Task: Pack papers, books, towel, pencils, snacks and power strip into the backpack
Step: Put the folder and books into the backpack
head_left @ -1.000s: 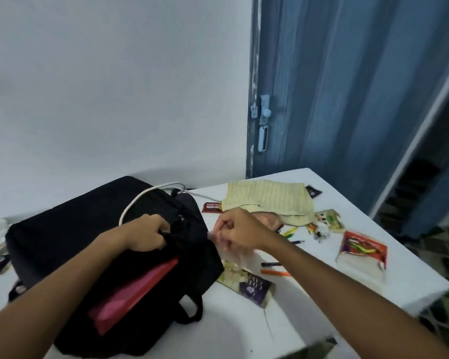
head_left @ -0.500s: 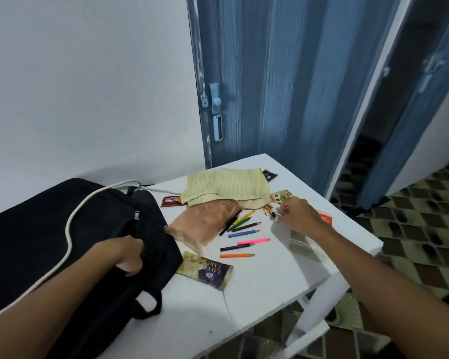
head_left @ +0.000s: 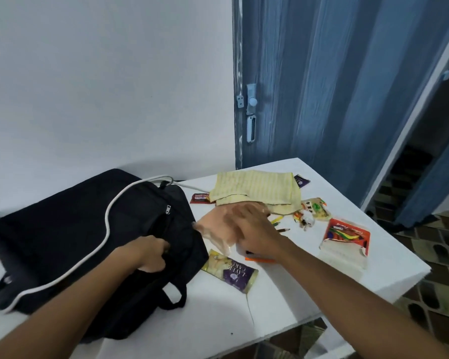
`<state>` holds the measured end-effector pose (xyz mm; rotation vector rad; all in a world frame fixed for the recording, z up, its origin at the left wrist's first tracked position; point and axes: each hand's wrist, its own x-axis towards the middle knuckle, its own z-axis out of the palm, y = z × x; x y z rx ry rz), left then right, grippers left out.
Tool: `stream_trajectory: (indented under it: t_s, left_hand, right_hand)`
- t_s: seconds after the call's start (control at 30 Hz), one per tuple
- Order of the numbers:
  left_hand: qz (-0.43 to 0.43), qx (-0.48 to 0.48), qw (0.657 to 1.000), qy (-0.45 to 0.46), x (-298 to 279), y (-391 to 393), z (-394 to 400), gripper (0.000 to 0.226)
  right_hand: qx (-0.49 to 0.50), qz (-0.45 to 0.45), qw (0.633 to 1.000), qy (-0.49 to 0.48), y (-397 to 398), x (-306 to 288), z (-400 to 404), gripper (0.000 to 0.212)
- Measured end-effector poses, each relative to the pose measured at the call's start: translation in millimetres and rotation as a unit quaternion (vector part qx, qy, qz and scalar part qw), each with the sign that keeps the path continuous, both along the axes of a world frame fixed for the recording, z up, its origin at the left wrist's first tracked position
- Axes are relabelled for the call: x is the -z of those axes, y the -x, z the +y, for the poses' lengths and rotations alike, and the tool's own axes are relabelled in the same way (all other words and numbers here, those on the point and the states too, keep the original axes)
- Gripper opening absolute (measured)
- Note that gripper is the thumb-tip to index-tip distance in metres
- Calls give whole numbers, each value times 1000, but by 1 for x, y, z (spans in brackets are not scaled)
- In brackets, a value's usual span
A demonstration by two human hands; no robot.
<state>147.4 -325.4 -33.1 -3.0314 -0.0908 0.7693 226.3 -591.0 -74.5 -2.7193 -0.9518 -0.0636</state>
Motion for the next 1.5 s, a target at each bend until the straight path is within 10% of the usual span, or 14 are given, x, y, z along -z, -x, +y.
stream_trajectory:
  t_s: [0.37, 0.53, 0.83, 1.13, 1.27, 1.5]
  left_hand:
    - [-40, 4, 998, 52, 10, 4, 11, 16]
    - [-95, -19, 987, 127, 15, 17, 17, 23]
    - [-264, -160, 876, 371, -6, 105, 66, 24]
    - [-552, -424, 716, 60, 3, 246, 184, 15]
    - [-400, -498, 768, 41, 20, 280, 216, 54]
    - [-407, -355, 839, 74, 28, 263, 209, 13]
  right_hand:
    - [25, 21, 994, 105, -15, -7, 43, 43]
    - [-89, -10, 991, -97, 7, -20, 85, 40]
    - [-324, 159, 932, -39, 62, -24, 167, 62]
    - [-283, 185, 937, 83, 42, -21, 215, 43]
    - [-276, 195, 937, 82, 42, -23, 227, 41]
    - [-266, 212, 936, 89, 36, -30, 234, 35]
